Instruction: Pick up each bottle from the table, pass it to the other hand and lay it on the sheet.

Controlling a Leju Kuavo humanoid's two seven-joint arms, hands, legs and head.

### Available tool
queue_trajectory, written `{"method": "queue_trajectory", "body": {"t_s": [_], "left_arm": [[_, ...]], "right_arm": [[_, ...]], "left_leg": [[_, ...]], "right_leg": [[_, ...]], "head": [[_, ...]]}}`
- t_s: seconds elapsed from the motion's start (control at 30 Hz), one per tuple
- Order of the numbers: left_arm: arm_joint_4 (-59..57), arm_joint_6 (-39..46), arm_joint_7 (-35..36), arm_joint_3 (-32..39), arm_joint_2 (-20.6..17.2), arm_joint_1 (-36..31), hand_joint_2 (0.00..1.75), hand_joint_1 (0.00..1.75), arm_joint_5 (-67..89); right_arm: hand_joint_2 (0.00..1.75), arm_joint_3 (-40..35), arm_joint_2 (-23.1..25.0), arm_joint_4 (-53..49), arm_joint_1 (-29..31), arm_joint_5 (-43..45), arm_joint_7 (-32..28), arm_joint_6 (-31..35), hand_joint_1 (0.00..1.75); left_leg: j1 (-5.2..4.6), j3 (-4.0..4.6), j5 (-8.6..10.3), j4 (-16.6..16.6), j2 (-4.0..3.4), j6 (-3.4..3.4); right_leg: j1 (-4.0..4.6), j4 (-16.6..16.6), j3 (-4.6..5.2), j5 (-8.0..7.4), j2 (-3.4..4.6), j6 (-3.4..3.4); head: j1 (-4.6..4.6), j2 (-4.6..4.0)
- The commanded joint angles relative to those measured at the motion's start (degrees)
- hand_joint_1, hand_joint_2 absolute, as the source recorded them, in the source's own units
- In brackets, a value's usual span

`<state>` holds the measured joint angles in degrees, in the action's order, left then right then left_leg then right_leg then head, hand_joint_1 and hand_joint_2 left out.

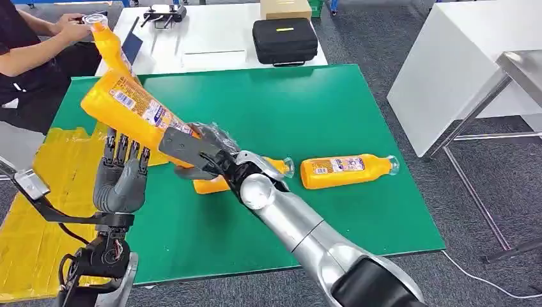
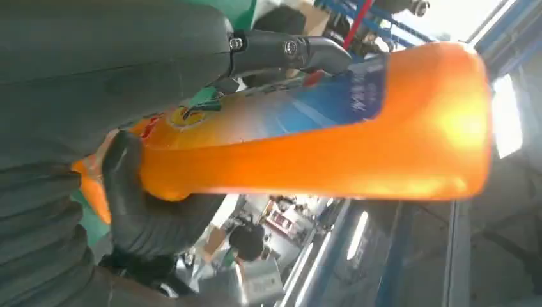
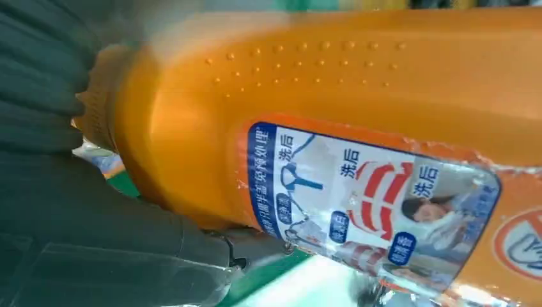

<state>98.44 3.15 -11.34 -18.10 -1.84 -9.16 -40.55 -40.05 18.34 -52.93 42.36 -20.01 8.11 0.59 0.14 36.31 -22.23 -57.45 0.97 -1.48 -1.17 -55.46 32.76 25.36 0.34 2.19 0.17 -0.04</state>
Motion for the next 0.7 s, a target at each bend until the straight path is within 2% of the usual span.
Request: {"method": "queue_trajectory", "body": {"t_s": [0.03, 0.23, 0.4, 0.5, 0.57, 0.6, 0.63, 0.7], "left_arm": [[-9.5, 2.4, 0.7, -5.7, -3.2, -11.1, 1.75, 0.0, -2.0], [-9.2, 2.7, 0.3, -6.3, -3.8, -10.8, 1.75, 0.0, -2.3], [-10.3, 3.7, -1.2, -5.8, -7.0, -10.1, 1.75, 0.0, -4.1], [-13.9, 3.4, -1.7, -6.5, -8.7, -13.2, 1.75, 0.0, -5.9], [-13.8, 3.5, -2.3, -6.8, -8.5, -13.4, 1.75, 0.0, -6.4], [-13.3, 3.8, -3.0, -6.5, -8.0, -12.9, 1.75, 1.54, -6.3], [-12.3, 4.0, -3.8, -6.3, -7.4, -11.9, 1.75, 1.75, -5.7], [-10.4, 4.4, -4.4, -6.3, -6.5, -10.3, 1.75, 1.75, -4.7]], "right_arm": [[1.75, -21.2, 1.7, 6.6, 6.1, 7.4, 1.7, 1.7, 1.75], [1.75, -22.2, 1.7, 7.4, 6.8, 8.4, 1.5, 1.8, 1.75], [1.75, -26.5, 1.7, 7.1, 6.1, 9.5, 1.1, 1.2, 1.75], [1.75, -28.6, 1.7, 9.2, 6.2, 9.8, 0.9, 0.9, 1.75], [1.75, -28.9, 1.7, 10.3, 6.3, 10.3, 0.5, 0.7, 1.75], [1.75, -28.8, 1.7, 10.6, 6.2, 10.4, 0.4, 0.7, 1.75], [1.75, -28.4, 1.7, 11.0, 6.1, 10.5, 0.2, 0.8, 1.75], [1.75, -27.9, 1.7, 11.3, 5.8, 10.5, 0.0, 0.8, 1.75]], "left_leg": [[0.04, -0.27, -0.08, 0.0, 0.0, 0.11], [0.04, -0.17, 0.0, 0.0, 0.06, 0.08], [0.02, -0.22, -0.02, 0.1, -0.04, 0.09], [0.05, -0.43, -0.1, 0.1, -0.05, 0.15], [0.05, -0.19, 0.02, 0.1, 0.05, 0.1], [0.05, -0.32, -0.02, 0.1, 0.07, 0.14], [0.06, -0.19, 0.02, 0.0, 0.06, 0.1], [0.06, -0.26, -0.02, 0.0, 0.04, 0.11]], "right_leg": [[0.06, 0.0, -0.27, 0.13, -0.12, -0.19], [0.05, 0.0, -0.17, 0.09, -0.16, -0.1], [0.03, 0.1, -0.19, 0.08, -0.08, -0.11], [0.08, 0.1, -0.41, 0.16, -0.09, -0.19], [0.06, 0.1, -0.18, 0.07, -0.16, -0.13], [0.08, 0.1, -0.31, 0.13, -0.21, -0.17], [0.07, 0.1, -0.18, 0.08, -0.18, -0.12], [0.08, 0.1, -0.25, 0.11, -0.17, -0.13]], "head": [[-0.02, 0.0], [-0.02, 0.0], [0.0, 0.0], [-0.02, 0.0], [-0.02, 0.0], [-0.02, 0.0], [-0.02, 0.0], [-0.02, 0.0]]}}
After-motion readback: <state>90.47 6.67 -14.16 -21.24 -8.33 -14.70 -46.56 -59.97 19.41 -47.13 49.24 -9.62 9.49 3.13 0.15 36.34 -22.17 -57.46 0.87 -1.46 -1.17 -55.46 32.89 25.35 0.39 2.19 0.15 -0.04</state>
